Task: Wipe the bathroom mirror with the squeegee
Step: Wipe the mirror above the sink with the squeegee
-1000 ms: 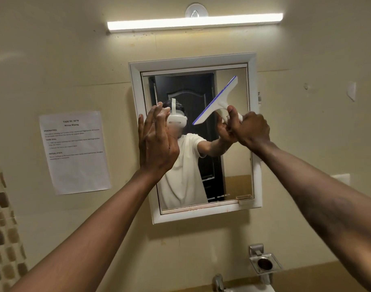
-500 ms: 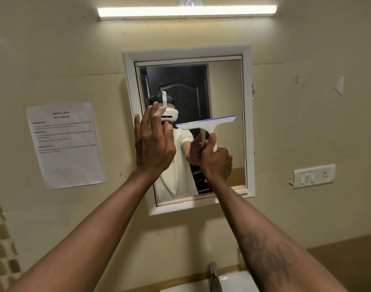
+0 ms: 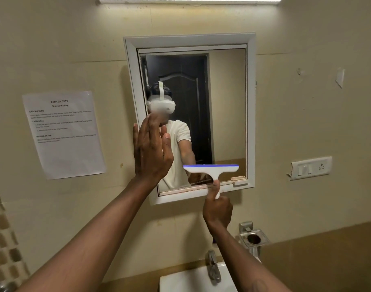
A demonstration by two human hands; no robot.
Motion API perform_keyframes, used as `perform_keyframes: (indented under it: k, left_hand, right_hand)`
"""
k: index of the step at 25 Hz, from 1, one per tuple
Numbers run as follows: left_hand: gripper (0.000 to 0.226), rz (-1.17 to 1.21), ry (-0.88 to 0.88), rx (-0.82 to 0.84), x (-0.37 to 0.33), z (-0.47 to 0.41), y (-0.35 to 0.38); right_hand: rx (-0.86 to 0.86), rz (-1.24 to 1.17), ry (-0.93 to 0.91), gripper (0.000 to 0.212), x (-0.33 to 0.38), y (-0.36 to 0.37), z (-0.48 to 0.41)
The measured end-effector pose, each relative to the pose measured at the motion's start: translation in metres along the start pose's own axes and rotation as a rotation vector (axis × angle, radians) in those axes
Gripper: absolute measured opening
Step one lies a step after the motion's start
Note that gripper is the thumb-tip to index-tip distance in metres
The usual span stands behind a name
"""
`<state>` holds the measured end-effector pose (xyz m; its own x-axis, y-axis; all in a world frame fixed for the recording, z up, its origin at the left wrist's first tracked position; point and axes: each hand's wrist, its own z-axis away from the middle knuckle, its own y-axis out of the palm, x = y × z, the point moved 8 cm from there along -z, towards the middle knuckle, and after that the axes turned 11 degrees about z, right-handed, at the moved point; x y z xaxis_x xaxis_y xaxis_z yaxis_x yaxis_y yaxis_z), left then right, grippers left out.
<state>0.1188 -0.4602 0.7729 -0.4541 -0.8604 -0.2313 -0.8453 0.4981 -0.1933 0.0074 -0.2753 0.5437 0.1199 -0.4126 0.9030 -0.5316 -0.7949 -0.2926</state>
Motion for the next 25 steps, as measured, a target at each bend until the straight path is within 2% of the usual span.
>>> perform_keyframes:
  k: [4,8,11,14,16,20,25]
  left_hand:
    - [0.044,0.004,-0.004,0.001,-0.002,0.010,0.001]
    - [0.043,0.015,0.007,-0.018,-0.006,0.008,-0.003]
    - [0.043,0.012,0.041,-0.053,-0.010,-0.002,-0.011]
    - [0.043,0.005,0.059,-0.106,-0.009,-0.017,-0.026]
    - [0.043,0.010,0.069,-0.141,-0.008,-0.026,-0.035]
    - [0.043,-0.017,0.091,-0.173,-0.005,-0.036,-0.048]
    - [0.047,-0.049,0.103,-0.179,0.002,-0.045,-0.055]
  right_hand:
    - [0.026,0.113,0.056,0.075,-0.029,-0.007,0.017]
    - [0.010,0.153,-0.004,0.082,-0.025,-0.017,0.013]
    - [-0.040,0.002,-0.193,0.077,0.040,-0.035,0.005]
    - [-0.076,-0.115,-0.364,0.056,0.134,-0.055,-0.012]
    - [-0.068,-0.171,-0.453,0.050,0.193,-0.063,-0.028]
    - [-0.082,-0.224,-0.536,0.056,0.268,-0.070,-0.057]
    - [-0.121,-0.194,-0.577,0.055,0.309,-0.068,-0.083]
